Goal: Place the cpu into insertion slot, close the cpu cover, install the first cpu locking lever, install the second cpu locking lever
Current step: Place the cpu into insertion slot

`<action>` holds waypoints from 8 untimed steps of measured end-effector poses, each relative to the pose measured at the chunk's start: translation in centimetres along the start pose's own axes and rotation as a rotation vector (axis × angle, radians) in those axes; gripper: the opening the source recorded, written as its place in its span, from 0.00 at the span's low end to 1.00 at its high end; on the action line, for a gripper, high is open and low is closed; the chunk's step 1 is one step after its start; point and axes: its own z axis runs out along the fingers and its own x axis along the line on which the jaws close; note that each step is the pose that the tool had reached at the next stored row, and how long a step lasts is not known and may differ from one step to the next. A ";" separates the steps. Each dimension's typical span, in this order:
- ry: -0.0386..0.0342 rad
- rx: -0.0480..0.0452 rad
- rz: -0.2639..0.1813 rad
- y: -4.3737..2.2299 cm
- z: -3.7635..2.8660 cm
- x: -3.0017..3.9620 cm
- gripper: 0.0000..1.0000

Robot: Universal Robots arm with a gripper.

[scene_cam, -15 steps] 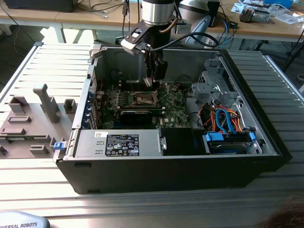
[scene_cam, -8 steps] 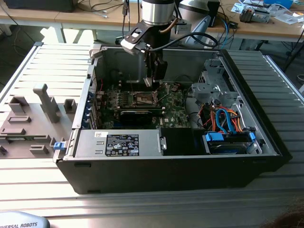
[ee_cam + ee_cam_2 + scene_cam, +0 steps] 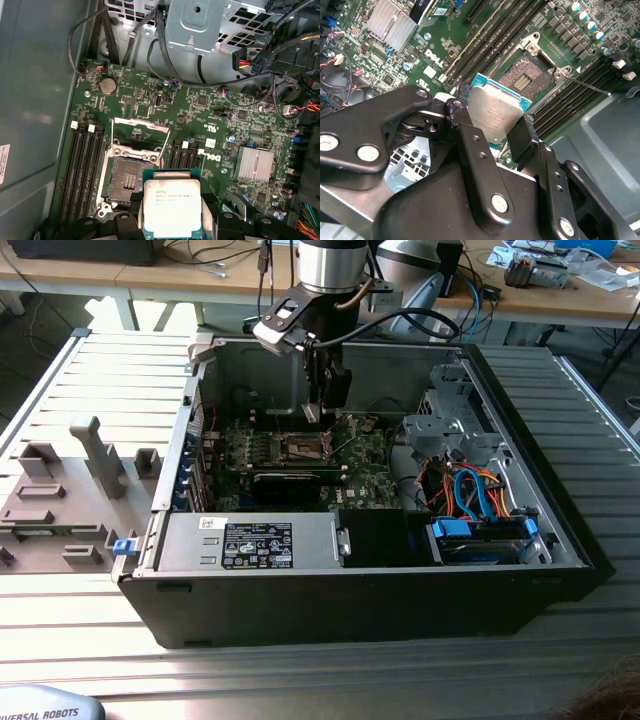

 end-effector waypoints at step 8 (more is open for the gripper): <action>-0.0019 0.0013 0.008 0.00 0.01 0.00 0.54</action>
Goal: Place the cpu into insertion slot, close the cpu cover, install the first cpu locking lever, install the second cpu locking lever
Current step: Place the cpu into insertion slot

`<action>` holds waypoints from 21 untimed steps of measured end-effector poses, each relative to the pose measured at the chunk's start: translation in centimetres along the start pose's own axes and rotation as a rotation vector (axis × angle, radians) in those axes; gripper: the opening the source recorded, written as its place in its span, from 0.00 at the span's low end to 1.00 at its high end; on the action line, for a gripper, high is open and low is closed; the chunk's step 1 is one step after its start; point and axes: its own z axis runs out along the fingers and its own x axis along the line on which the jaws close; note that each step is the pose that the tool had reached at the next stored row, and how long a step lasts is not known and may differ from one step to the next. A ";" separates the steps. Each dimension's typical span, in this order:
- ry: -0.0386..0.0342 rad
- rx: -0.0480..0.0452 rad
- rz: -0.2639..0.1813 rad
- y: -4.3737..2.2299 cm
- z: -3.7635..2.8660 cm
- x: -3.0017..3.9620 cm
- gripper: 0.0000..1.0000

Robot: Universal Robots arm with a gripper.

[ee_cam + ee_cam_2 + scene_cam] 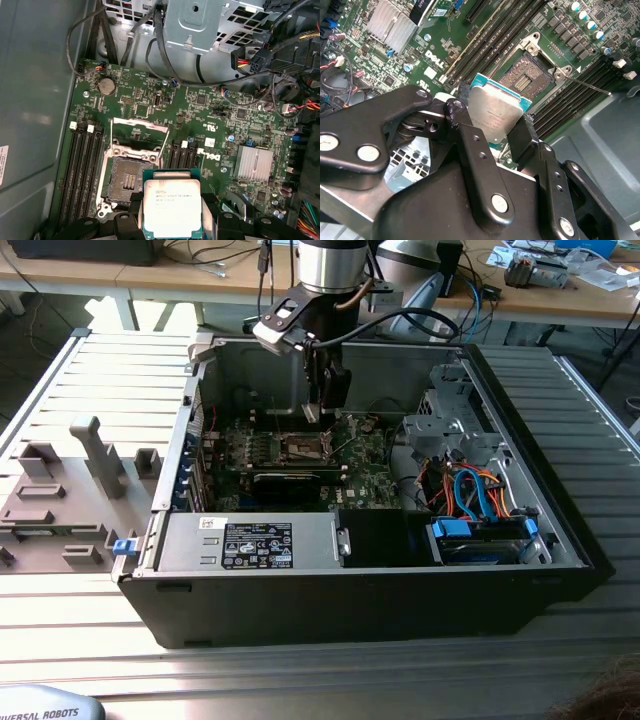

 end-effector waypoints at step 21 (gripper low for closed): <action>-0.0036 0.0032 0.022 0.00 0.04 0.01 0.54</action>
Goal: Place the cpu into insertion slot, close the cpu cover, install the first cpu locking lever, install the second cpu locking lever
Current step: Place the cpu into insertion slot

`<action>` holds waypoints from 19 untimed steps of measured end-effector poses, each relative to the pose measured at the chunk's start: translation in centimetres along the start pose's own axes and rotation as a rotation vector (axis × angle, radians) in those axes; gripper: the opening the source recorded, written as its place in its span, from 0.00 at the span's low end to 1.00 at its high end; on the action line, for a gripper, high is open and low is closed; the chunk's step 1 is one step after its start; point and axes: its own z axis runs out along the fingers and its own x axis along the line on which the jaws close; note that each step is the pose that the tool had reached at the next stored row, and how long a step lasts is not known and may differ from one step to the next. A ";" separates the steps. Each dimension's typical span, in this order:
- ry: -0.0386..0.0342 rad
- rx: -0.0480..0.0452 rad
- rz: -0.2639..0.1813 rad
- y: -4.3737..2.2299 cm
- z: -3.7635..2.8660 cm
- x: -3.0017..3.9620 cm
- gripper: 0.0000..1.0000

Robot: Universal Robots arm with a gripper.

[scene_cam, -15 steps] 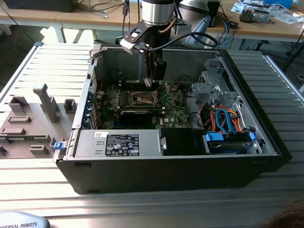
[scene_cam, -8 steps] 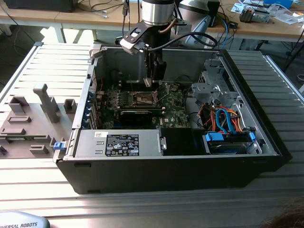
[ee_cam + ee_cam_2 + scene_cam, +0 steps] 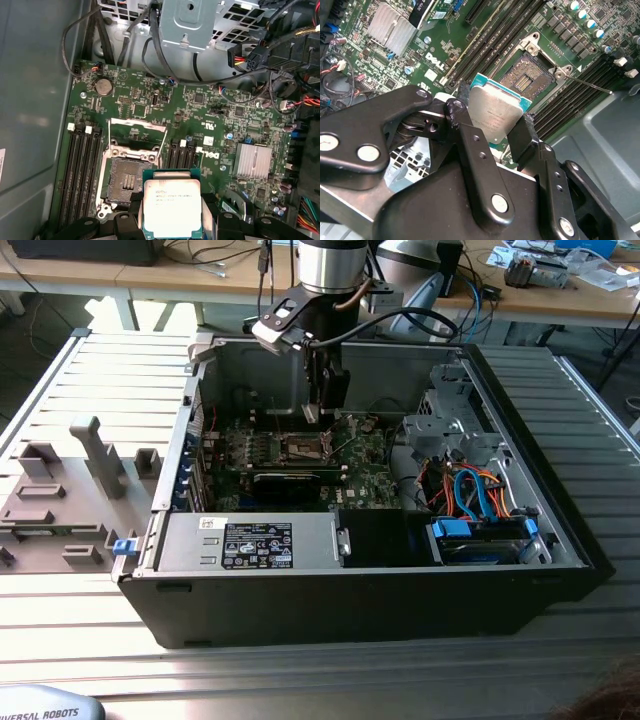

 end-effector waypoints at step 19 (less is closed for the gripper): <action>-0.0028 0.0026 0.019 0.00 0.03 0.00 0.54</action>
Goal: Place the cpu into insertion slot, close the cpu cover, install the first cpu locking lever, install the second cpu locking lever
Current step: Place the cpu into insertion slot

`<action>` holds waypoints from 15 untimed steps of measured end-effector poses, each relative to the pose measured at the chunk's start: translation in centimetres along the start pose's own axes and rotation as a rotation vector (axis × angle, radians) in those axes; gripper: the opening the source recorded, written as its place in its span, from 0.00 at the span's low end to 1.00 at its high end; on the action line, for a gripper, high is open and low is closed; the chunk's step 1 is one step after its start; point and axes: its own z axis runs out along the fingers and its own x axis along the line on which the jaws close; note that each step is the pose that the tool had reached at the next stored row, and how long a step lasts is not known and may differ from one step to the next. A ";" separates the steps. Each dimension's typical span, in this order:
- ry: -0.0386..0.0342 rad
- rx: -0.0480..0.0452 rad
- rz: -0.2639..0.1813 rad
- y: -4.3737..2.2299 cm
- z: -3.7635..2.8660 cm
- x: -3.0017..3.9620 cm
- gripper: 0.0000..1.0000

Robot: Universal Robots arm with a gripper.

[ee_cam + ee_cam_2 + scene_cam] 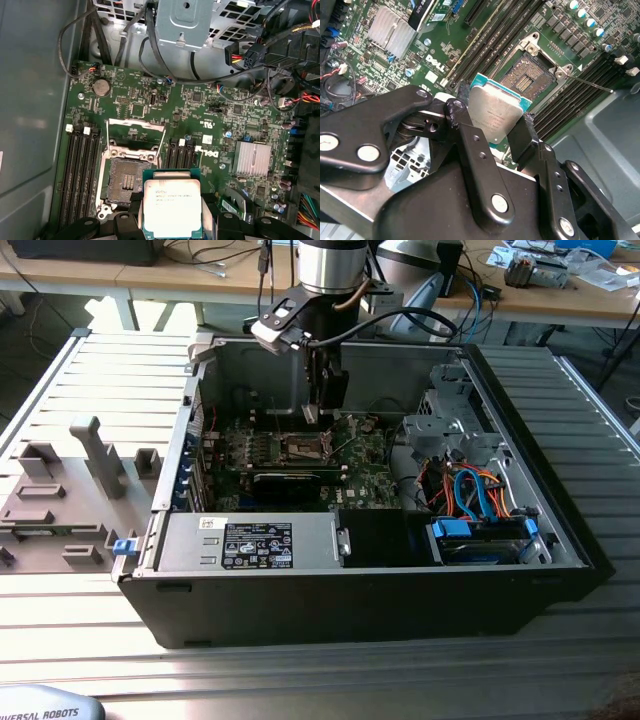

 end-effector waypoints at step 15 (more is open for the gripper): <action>-0.0020 0.0021 0.015 0.00 0.02 0.00 0.54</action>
